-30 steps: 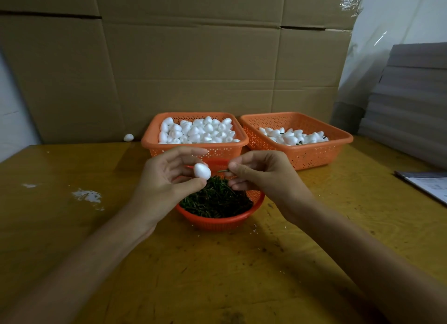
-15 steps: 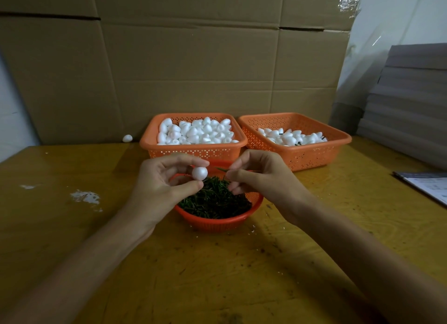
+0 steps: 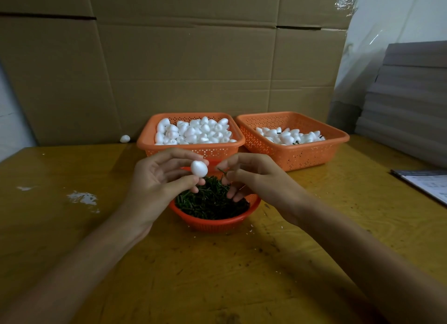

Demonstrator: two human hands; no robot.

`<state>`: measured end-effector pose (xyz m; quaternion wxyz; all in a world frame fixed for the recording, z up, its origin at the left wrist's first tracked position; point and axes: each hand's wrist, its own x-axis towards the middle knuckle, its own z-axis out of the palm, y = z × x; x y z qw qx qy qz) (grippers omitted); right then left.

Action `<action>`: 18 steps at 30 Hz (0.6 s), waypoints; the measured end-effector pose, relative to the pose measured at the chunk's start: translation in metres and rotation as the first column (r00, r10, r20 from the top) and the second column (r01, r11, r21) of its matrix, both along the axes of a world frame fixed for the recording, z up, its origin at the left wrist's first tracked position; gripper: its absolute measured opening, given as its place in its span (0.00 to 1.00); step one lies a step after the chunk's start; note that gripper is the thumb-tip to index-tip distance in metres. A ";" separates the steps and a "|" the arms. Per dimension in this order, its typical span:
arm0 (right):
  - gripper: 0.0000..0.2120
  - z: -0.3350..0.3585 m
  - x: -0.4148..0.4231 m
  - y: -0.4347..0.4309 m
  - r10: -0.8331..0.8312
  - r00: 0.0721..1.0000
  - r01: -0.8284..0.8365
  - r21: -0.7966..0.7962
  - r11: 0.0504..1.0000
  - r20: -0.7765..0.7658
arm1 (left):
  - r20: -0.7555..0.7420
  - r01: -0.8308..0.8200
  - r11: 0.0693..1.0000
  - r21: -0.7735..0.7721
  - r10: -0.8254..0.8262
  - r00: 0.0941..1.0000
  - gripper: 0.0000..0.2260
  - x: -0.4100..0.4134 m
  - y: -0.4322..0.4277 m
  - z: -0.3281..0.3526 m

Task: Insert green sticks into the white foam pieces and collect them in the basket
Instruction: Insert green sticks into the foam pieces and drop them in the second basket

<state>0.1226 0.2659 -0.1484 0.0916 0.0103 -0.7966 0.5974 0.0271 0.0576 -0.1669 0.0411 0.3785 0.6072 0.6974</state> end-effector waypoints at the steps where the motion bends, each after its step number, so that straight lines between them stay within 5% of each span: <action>1: 0.09 0.001 0.001 0.000 0.009 1.000 -0.009 -0.007 1.000 0.004 | 0.000 0.008 1.000 0.004 -0.008 1.000 0.13 0.000 -0.001 0.000; 13: 0.07 0.003 0.003 0.001 0.067 0.998 -0.068 -0.046 0.997 -0.006 | -0.103 0.014 1.000 -0.013 -0.015 0.995 0.23 -0.003 -0.001 -0.003; 18: 0.07 0.003 0.002 0.001 0.062 0.998 -0.063 -0.044 0.997 -0.024 | -0.148 0.017 0.999 -0.034 -0.022 0.989 0.16 -0.003 -0.001 -0.004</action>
